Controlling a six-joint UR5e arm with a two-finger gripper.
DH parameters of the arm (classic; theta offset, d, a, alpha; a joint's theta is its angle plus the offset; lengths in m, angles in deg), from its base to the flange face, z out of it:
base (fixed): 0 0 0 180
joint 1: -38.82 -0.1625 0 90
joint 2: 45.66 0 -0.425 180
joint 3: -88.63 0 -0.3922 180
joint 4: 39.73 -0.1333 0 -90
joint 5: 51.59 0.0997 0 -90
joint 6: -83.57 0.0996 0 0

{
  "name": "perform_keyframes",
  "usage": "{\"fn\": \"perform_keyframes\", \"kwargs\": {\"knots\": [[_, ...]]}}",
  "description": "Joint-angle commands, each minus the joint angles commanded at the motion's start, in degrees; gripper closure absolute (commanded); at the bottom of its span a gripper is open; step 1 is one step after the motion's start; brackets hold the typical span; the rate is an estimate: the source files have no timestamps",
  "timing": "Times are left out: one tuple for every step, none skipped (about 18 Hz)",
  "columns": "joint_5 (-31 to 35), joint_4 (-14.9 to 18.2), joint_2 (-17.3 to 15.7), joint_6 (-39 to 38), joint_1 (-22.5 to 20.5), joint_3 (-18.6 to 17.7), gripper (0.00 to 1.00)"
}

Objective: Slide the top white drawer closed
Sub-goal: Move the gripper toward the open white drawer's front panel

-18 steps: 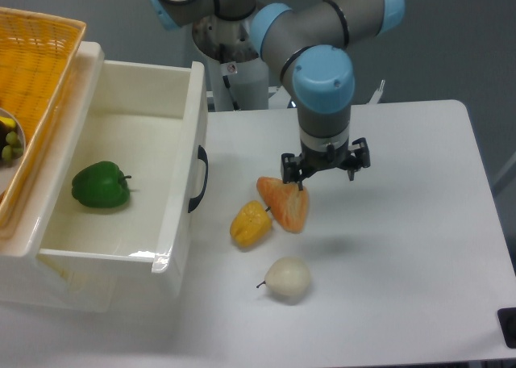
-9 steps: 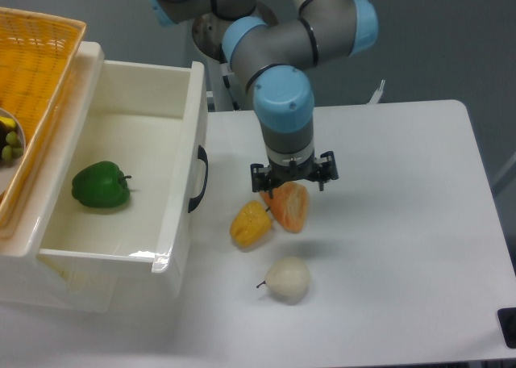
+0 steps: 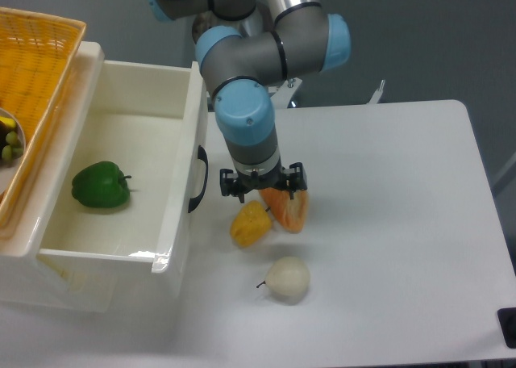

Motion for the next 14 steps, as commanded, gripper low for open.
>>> {"fn": "perform_keyframes", "kwargs": {"knots": [[0.0,-0.1,0.2,0.0,0.1,0.0,0.0],[0.1,-0.1,0.4,0.0,0.4,0.0,0.0],[0.1,-0.1,0.4,0.0,0.6,0.0,0.0],[0.1,-0.1,0.4,0.0,0.7,0.0,0.0],[0.0,-0.1,0.6,0.0,0.7,0.0,0.0],[-0.1,-0.1,0.8,0.1,0.7,0.0,0.0],[-0.1,-0.1,1.0,0.2,0.7,0.0,0.0],[-0.2,-0.2,1.2,0.5,0.7,0.1,0.0],[-0.2,-0.2,1.2,0.6,0.5,0.1,0.0],[-0.2,-0.2,1.2,0.6,0.4,0.1,0.0],[-0.2,-0.2,1.5,0.7,0.4,0.0,0.0],[-0.2,-0.2,1.8,0.6,0.4,0.0,0.0],[-0.2,-0.2,1.8,0.5,0.5,0.0,0.0],[-0.2,-0.2,1.8,0.4,0.5,0.0,0.0]]}}
